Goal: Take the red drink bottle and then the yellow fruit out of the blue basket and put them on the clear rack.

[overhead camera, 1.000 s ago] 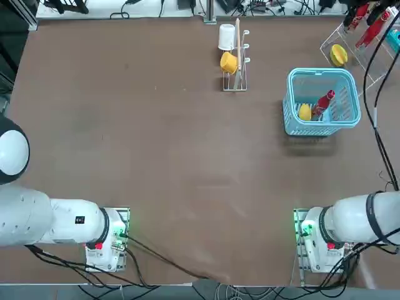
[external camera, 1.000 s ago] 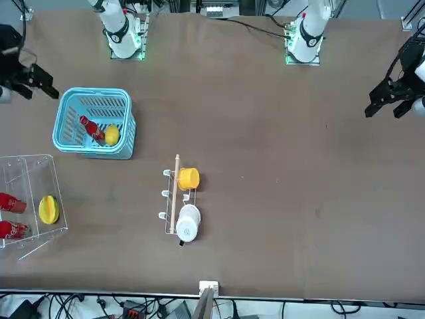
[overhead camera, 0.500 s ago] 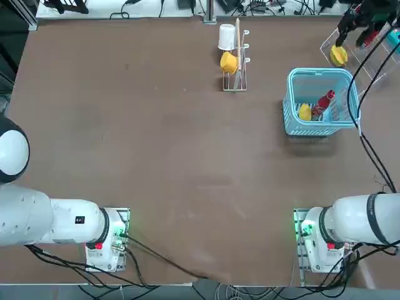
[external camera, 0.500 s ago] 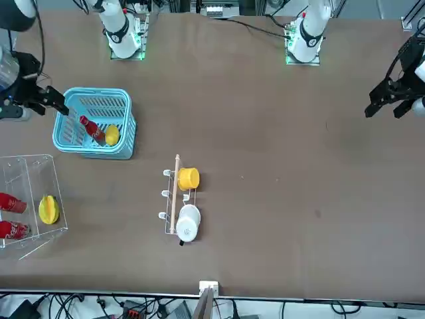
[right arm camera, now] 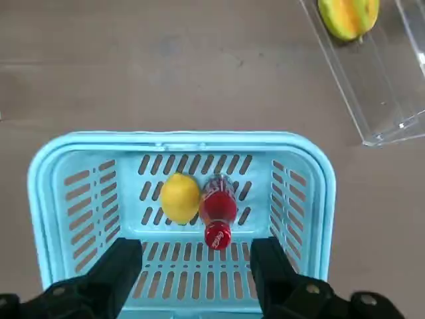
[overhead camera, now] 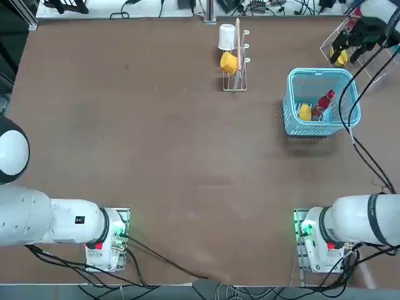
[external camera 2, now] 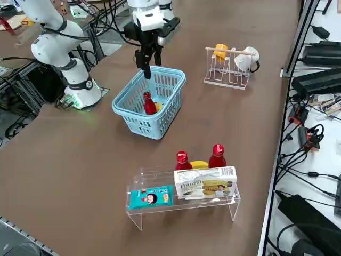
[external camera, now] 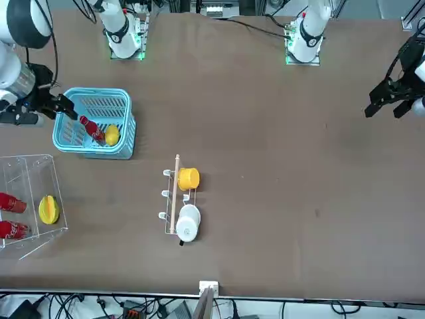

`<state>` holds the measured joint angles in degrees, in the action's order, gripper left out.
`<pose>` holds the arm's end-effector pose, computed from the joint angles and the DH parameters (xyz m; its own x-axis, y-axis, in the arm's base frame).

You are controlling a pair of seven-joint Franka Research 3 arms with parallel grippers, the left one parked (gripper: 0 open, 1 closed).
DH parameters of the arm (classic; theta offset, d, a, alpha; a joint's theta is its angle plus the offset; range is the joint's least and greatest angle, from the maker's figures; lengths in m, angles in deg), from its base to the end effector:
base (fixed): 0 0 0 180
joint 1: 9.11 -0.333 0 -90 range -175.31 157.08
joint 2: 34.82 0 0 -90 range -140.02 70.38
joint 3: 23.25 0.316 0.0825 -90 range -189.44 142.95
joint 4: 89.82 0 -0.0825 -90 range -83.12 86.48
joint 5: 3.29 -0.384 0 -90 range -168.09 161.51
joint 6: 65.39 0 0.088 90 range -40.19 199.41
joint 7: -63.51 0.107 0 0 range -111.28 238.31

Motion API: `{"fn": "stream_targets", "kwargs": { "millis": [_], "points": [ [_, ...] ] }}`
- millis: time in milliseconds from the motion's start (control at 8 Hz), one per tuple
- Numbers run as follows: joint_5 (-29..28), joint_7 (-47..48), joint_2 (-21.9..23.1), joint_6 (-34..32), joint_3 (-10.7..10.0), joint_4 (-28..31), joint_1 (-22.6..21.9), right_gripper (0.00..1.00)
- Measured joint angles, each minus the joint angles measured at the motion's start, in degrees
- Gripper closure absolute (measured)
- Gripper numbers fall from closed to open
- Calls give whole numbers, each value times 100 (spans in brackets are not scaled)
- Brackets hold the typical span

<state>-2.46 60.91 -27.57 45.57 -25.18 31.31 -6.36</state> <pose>0.5071 -0.0429 0.4655 0.9982 -0.0305 -0.0514 -0.0302 -0.9995 0.0067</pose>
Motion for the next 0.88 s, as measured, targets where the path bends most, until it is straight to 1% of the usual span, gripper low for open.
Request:
{"fn": "stream_targets", "kwargs": {
  "millis": [500, 875],
  "points": [
    [2, -22, 13, 744, 0, 633, 34, 0],
    [3, -31, -7, 1006, -1, 966, 103, 0]
  ]
}}
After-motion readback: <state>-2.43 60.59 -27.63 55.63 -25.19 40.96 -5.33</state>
